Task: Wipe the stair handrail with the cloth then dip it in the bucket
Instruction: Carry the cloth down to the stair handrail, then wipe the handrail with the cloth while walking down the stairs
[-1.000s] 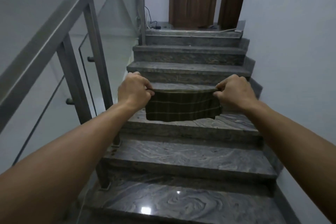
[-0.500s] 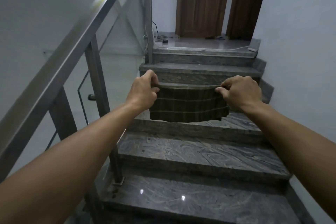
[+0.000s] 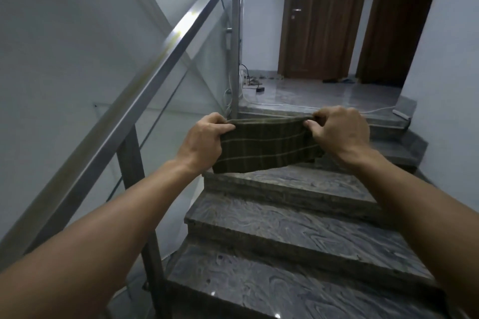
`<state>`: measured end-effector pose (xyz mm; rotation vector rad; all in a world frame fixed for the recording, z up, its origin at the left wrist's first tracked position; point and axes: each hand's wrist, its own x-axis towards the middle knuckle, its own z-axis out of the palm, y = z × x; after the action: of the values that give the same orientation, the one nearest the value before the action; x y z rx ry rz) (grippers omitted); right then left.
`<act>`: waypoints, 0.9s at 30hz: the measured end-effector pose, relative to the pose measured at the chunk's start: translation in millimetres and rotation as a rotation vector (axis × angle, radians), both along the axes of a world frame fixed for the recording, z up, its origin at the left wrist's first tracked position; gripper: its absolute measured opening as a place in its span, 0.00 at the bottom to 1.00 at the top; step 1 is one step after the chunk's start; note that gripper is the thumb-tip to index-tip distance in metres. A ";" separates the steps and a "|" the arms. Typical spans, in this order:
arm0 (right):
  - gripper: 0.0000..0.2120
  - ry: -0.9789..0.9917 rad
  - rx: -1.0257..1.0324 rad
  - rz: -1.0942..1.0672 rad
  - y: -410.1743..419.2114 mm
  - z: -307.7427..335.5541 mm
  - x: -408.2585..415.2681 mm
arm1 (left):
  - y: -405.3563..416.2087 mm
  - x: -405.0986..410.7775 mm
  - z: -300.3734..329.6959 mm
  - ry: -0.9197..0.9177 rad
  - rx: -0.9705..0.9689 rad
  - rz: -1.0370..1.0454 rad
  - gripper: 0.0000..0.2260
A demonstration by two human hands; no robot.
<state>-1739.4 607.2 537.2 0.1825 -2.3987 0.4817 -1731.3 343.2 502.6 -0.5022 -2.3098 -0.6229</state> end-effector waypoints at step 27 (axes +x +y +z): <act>0.20 0.237 -0.111 0.205 -166.8 260.7 -380.4 | -142.1 -300.9 268.1 0.146 -0.069 0.215 0.20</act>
<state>-2119.8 440.4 797.9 0.4151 -2.1261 0.6475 -2032.1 201.1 770.7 -0.3140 -2.2139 -0.3907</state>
